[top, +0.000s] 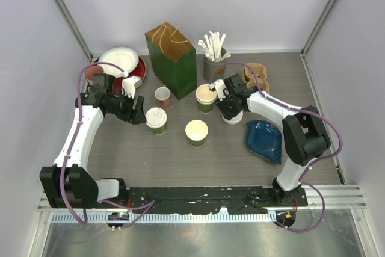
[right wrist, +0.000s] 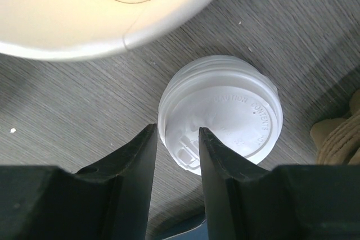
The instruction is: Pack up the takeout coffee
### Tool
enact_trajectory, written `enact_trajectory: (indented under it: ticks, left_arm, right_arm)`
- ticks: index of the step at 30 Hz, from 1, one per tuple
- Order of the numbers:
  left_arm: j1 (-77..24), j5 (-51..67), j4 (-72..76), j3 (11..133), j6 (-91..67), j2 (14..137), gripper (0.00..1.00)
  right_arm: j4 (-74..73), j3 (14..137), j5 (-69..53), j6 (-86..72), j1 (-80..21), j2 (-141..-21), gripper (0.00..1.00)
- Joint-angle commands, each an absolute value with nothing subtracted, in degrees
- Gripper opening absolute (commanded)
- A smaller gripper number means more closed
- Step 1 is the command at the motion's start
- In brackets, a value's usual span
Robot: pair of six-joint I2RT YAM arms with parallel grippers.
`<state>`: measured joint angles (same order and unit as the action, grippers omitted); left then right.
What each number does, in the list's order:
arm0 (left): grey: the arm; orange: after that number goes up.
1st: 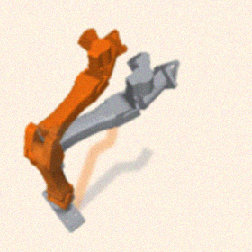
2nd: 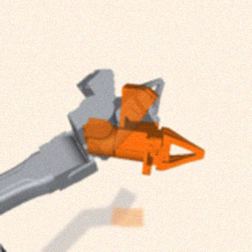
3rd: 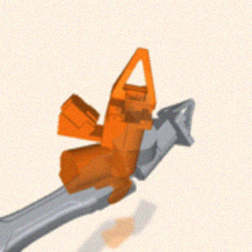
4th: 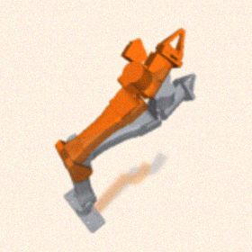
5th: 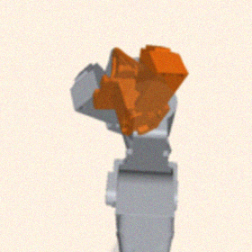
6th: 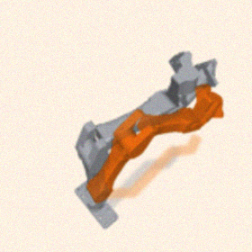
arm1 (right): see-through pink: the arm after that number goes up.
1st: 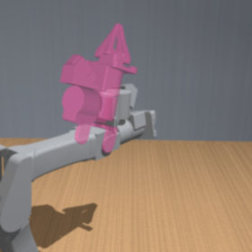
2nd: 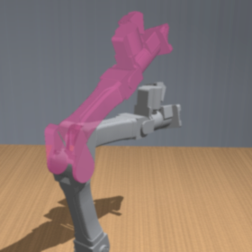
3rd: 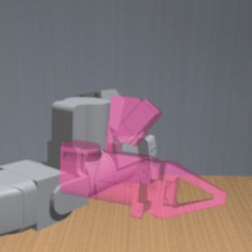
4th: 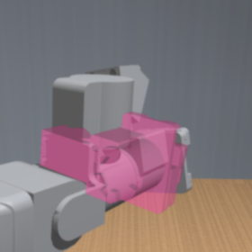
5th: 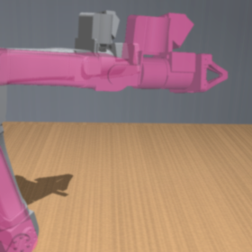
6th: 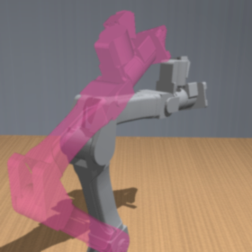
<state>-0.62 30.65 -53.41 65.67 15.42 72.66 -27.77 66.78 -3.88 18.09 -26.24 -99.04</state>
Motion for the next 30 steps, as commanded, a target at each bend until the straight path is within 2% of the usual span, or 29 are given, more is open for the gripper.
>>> enact_trajectory:
  ticks: [1, 18, 20, 21, 24, 30]
  left_arm:
    - [-0.4, 32.0, -53.3, 67.6, 15.9, 72.8, 0.65]
    - [-0.4, 32.9, -53.6, 67.5, 16.3, 72.5, 0.65]
    - [-0.4, 33.0, -53.7, 67.5, 16.3, 72.4, 0.65]
    - [-0.3, 33.0, -53.7, 67.5, 16.4, 72.4, 0.65]
    - [-0.4, 33.0, -53.9, 67.5, 16.5, 72.4, 0.65]
    - [-0.4, 33.1, -54.0, 67.6, 16.6, 72.5, 0.65]
  right_arm:
    - [-26.9, 66.7, -2.1, 18.0, -26.7, -97.5, 0.41]
    - [-26.2, 64.9, -2.0, 17.6, -28.9, -98.5, 0.33]
    - [-25.8, 64.2, -1.3, 17.3, -29.2, -98.6, 0.3]
    - [-25.7, 64.2, -1.0, 17.1, -29.3, -98.6, 0.24]
    - [-25.9, 64.5, -0.3, 16.8, -29.3, -98.4, 0.13]
    - [-27.0, 65.4, 1.7, 15.7, -29.4, -95.8, 0.05]
